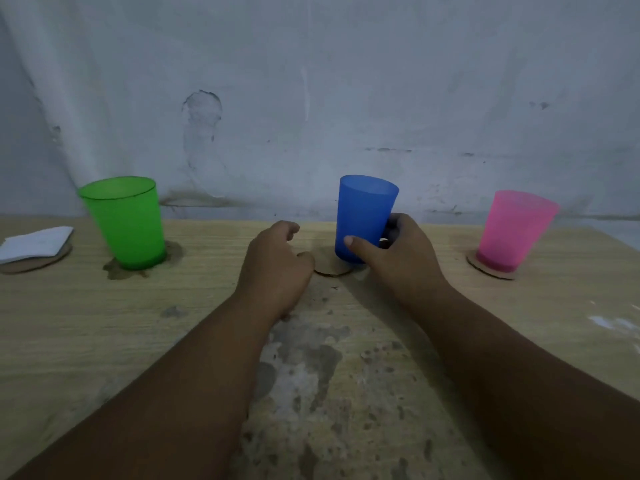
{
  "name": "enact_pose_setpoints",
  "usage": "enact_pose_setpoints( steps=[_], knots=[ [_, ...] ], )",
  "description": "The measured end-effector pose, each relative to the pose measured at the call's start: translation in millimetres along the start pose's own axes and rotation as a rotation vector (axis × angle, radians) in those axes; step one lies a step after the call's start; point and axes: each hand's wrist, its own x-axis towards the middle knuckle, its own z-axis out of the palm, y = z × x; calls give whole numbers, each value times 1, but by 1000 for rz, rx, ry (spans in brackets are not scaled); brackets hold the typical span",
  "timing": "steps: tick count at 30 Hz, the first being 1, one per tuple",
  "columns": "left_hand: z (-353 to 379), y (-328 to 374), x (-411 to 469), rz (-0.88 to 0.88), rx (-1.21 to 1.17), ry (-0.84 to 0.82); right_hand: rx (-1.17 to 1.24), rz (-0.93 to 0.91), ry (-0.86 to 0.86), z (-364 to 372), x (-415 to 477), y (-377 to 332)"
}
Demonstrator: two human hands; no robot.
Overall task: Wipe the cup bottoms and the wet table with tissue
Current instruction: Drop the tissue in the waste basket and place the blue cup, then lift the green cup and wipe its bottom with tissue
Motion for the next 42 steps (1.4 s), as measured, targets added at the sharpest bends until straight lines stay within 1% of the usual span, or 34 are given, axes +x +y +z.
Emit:
enact_pose_setpoints(
  steps=[3,6,8,10,12,17,22,26,29,31,34,36,38,40,42],
  knots=[
    [-5,-3,0,10,80,5,19,13,2,12,3,-5],
    [-9,-5,1,55,289,-23,4,8,2,25,3,-6],
    [-11,-8,2,51,461,-123,-19,-3,7,31,1,-6],
    [-11,-13,3,25,617,-263,-30,-9,19,34,0,-4],
    [-11,-16,4,12,693,-348,-44,-7,26,35,-1,-3],
    [-10,-18,6,32,756,-386,-84,-26,24,36,-2,0],
    [-8,-21,5,42,770,-377,-109,-41,19,37,-2,2],
    [-7,-20,1,39,724,-313,-122,-52,18,37,-2,2],
    [-13,-13,-7,56,566,-200,-127,-51,17,36,-4,3],
    [-28,-8,-15,68,484,-175,-89,-53,5,34,-6,1],
    [-68,-14,-31,147,579,-198,-32,-51,74,30,-12,-6],
    [-103,-27,-42,156,615,-179,-41,-144,180,25,-17,-11],
    [-138,-42,-52,100,629,-128,-113,-348,265,18,-24,-17],
    [-165,-56,-58,49,681,-75,-227,-601,284,13,-32,-23],
    [-189,-74,-61,12,698,-35,-318,-790,254,20,-42,-34]
  ],
)
